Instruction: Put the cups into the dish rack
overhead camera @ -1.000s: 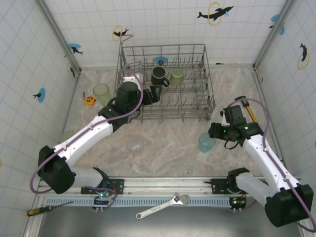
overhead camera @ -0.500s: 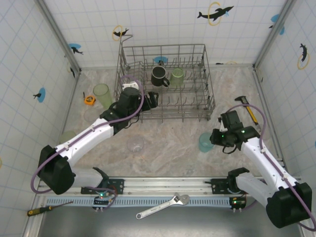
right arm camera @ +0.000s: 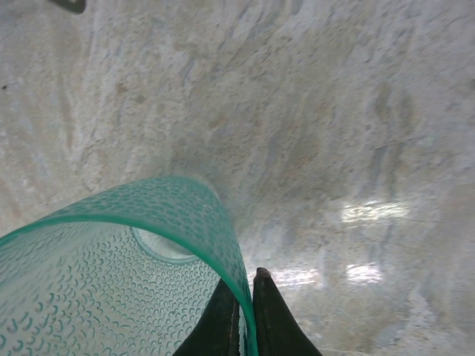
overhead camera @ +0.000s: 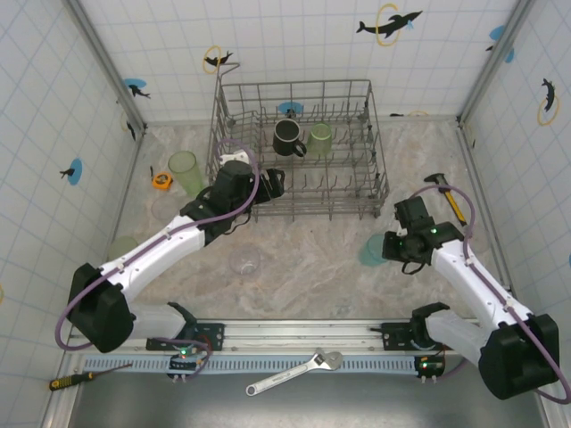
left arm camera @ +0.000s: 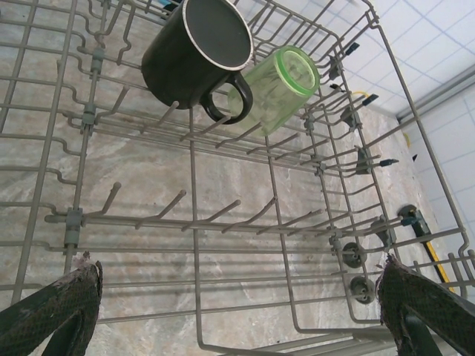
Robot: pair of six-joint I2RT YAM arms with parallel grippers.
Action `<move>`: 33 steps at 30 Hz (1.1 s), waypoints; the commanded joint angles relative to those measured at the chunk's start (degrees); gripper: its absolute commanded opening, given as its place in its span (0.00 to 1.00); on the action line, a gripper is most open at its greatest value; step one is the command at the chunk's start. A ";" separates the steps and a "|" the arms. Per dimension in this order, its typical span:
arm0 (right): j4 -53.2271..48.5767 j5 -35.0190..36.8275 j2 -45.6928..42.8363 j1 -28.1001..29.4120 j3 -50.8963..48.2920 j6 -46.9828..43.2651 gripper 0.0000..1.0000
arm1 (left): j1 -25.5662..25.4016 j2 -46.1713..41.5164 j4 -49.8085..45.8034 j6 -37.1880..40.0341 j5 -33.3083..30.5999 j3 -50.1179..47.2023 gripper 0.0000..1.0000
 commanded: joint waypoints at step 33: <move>9.50 2.97 9.38 -13.78 32.05 -1.69 0.00 | 0.05 -1.41 -0.05 -0.12 0.28 4.92 0.98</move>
